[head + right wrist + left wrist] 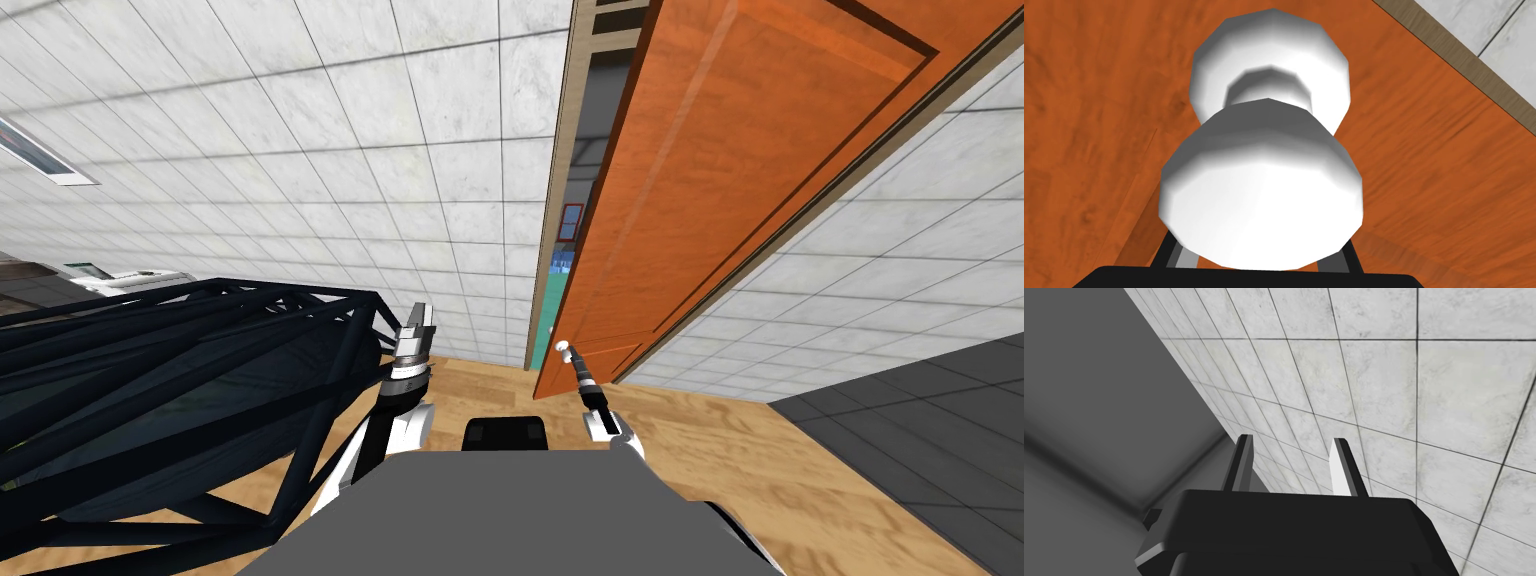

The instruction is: Pull the door open

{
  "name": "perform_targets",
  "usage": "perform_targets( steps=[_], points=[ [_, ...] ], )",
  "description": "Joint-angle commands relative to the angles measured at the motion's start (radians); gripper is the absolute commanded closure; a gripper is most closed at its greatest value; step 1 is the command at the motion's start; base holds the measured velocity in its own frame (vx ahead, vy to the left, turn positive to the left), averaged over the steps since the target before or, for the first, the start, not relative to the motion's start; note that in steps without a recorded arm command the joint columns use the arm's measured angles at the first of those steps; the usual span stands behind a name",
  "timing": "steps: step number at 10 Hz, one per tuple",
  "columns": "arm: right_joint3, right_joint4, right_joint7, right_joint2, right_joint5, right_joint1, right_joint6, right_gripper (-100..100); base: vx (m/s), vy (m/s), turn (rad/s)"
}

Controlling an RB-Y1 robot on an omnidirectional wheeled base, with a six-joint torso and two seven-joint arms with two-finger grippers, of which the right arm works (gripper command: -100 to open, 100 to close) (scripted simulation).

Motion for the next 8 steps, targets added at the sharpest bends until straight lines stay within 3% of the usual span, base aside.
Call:
perform_targets(
  steps=[1,3,4,8],
  points=[
    [0.029,-0.022,-0.026,0.025,0.004,0.013,0.007,100,-0.027,-0.029,0.045],
    [0.029,-0.022,-0.026,0.025,0.004,0.013,0.007,100,0.0,0.001,-0.007],
    [0.035,-0.02,-0.065,0.026,-0.009,0.01,0.008,100,-0.03,-0.017,0.054],
    [0.035,-0.02,-0.065,0.026,-0.009,0.01,0.008,100,-0.014,-0.007,0.006]
  ],
)
